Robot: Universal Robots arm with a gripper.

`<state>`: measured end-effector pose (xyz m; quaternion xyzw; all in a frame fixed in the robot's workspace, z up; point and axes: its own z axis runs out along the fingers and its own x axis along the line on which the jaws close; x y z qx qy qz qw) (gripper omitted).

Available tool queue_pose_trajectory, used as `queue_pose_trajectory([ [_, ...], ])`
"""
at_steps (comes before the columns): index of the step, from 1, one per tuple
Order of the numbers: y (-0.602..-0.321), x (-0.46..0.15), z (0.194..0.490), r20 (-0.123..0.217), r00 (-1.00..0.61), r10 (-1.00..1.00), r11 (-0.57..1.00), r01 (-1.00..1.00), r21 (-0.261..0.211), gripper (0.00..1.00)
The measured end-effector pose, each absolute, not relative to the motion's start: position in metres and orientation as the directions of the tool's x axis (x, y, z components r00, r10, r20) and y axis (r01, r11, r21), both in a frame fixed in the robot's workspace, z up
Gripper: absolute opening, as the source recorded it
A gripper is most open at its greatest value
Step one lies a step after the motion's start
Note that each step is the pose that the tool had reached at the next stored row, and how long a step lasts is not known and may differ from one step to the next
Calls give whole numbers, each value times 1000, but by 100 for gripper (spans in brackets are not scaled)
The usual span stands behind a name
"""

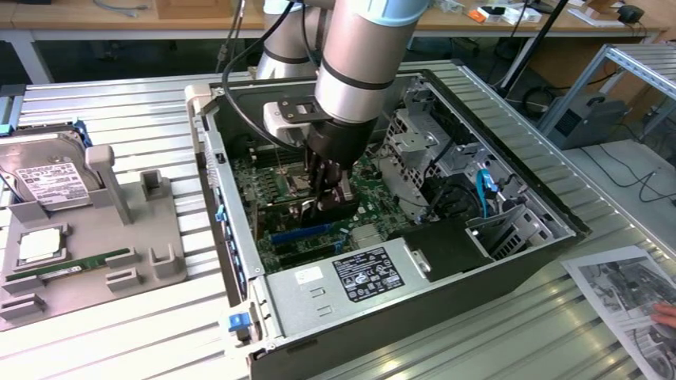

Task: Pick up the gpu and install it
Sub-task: 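Insert the gpu into the slot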

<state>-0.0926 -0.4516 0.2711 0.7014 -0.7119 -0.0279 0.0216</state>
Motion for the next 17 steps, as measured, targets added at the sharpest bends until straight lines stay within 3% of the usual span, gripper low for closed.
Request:
queue_pose_trajectory([
  [17,-452,-96,271,-9,-15,-1000,14,-997,70,27],
])
